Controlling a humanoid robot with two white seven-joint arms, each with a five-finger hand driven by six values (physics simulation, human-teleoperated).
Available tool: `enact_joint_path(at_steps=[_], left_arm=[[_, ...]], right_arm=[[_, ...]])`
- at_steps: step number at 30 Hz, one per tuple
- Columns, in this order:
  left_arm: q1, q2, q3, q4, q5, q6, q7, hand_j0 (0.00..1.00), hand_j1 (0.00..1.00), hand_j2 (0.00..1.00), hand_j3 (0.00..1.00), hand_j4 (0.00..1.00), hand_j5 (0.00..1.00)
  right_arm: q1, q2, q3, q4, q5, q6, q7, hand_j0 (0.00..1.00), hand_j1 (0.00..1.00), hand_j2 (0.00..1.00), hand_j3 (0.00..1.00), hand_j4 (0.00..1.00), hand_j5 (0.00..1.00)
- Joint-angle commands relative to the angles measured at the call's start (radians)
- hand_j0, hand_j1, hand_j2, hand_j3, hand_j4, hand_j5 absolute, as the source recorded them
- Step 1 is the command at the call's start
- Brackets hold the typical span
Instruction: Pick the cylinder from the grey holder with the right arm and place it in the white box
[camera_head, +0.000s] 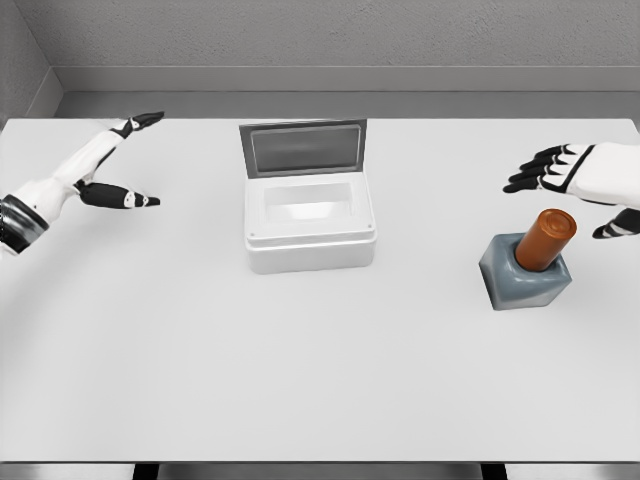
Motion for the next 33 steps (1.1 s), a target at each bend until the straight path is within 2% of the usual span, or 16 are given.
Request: enact_joint_path(at_steps=[1,3,5,8,9,20,24,28,33], left_arm=[[0.000,-0.019,0.006,0.003,0.040,-0.001,-0.089,1.00,1.00,1.00,1.00,1.00,1.00],[0.000,-0.021,0.009,0.003,0.040,-0.001,-0.091,1.00,1.00,1.00,1.00,1.00,1.00],[0.000,-0.019,0.009,0.003,0.038,-0.001,-0.091,1.00,1.00,1.00,1.00,1.00,1.00],[0.000,-0.021,0.010,0.003,0.038,0.002,-0.091,1.00,1.00,1.00,1.00,1.00,1.00],[0.000,-0.021,0.010,0.001,0.037,0.003,-0.091,1.00,1.00,1.00,1.00,1.00,1.00],[0.005,-0.016,0.010,0.001,0.026,0.005,-0.091,1.00,1.00,1.00,1.00,1.00,1.00],[0.005,-0.016,0.012,0.001,0.026,0.005,-0.091,1.00,1.00,1.00,1.00,1.00,1.00],[0.005,-0.007,0.010,0.001,0.025,0.006,-0.089,1.00,1.00,1.00,1.00,1.00,1.00],[0.003,-0.007,0.010,0.003,0.025,0.008,-0.089,1.00,1.00,1.00,1.00,1.00,1.00]], right_arm=[[0.000,-0.006,0.003,-0.001,-0.006,0.002,-0.001,1.00,1.00,1.00,1.00,1.00,1.00],[-0.046,-0.019,0.026,0.002,-0.007,0.002,-0.002,1.00,1.00,1.00,1.00,1.00,1.00],[-0.063,-0.017,0.050,0.007,-0.009,0.002,-0.016,1.00,1.00,1.00,1.00,1.00,1.00],[-0.126,-0.023,0.156,0.005,-0.011,0.002,-0.031,1.00,1.00,1.00,1.00,1.00,1.00],[-0.137,-0.043,0.161,0.005,-0.009,0.002,-0.030,1.00,1.00,1.00,1.00,1.00,1.00],[-0.138,-0.009,0.151,0.022,0.014,0.002,0.009,1.00,1.00,1.00,1.00,1.00,1.00],[-0.129,0.003,0.151,0.022,0.017,0.002,0.058,1.00,1.00,1.00,1.00,1.00,1.00],[-0.130,0.035,0.153,0.022,0.040,0.002,0.065,1.00,1.00,1.00,1.00,1.00,1.00],[-0.129,0.032,0.156,0.014,0.045,0.002,0.065,1.00,1.00,1.00,1.00,1.00,1.00]])
